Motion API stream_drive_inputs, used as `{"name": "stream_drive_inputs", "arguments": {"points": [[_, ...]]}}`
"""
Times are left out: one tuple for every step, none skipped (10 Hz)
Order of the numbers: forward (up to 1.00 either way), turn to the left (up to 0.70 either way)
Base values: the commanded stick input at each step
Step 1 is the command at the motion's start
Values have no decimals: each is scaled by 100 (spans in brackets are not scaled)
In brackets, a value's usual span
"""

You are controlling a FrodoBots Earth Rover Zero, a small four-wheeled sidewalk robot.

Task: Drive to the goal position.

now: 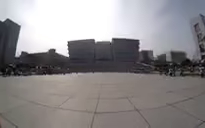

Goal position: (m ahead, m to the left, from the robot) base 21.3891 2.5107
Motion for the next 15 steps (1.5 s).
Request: {"name": "stream_drive_inputs", "arguments": {"points": [[100, 0], [100, 0], [100, 0], [100, 0], [100, 0], [100, 0], [100, 0], [100, 0], [100, 0], [100, 0], [100, 0], [100, 0], [100, 0], [100, 0], [100, 0]]}}
